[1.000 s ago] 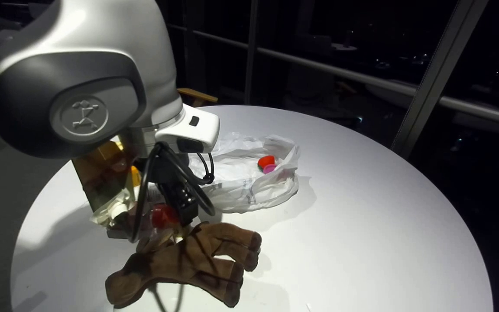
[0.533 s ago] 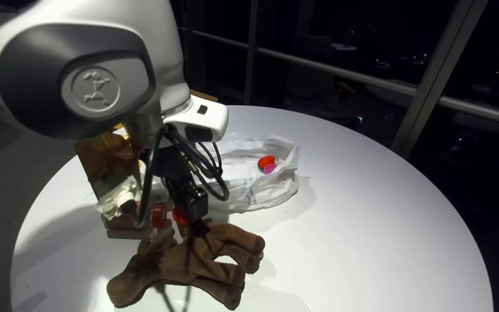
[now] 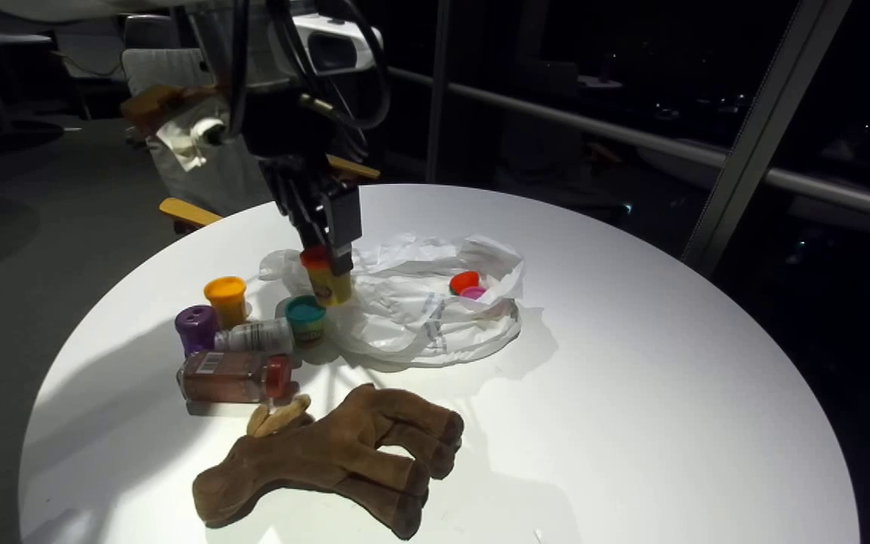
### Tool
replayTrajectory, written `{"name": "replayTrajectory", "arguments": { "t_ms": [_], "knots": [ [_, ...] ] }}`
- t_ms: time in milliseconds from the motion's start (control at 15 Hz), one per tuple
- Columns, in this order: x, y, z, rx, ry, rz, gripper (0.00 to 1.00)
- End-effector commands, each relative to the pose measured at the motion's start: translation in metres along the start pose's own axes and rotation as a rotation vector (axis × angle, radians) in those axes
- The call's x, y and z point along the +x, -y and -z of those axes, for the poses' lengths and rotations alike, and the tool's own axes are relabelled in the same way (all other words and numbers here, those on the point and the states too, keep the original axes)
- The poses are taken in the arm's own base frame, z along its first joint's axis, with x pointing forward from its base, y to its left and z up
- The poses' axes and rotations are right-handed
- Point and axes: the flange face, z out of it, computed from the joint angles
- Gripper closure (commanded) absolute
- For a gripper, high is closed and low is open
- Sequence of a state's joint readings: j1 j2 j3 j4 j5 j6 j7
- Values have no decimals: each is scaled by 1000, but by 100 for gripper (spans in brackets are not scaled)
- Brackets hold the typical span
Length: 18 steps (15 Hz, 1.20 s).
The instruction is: Put all the objects in the white plastic bag
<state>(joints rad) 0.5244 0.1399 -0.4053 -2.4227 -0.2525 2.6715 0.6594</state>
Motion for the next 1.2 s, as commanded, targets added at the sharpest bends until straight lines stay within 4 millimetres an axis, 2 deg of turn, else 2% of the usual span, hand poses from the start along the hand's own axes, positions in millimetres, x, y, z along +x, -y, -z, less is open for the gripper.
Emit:
{"name": "replayTrajectory", "arguments": {
  "t_ms": [0, 200, 467, 800, 1133],
  "knots": [
    [37, 18, 3, 49, -45, -8, 71],
    [57, 17, -21, 76, -58, -22, 71],
    [83, 8, -32, 116, -78, -77, 71],
    [87, -12, -45, 126, -101, -125, 71],
    [98, -17, -77, 168, -208, -122, 71]
  ]
}}
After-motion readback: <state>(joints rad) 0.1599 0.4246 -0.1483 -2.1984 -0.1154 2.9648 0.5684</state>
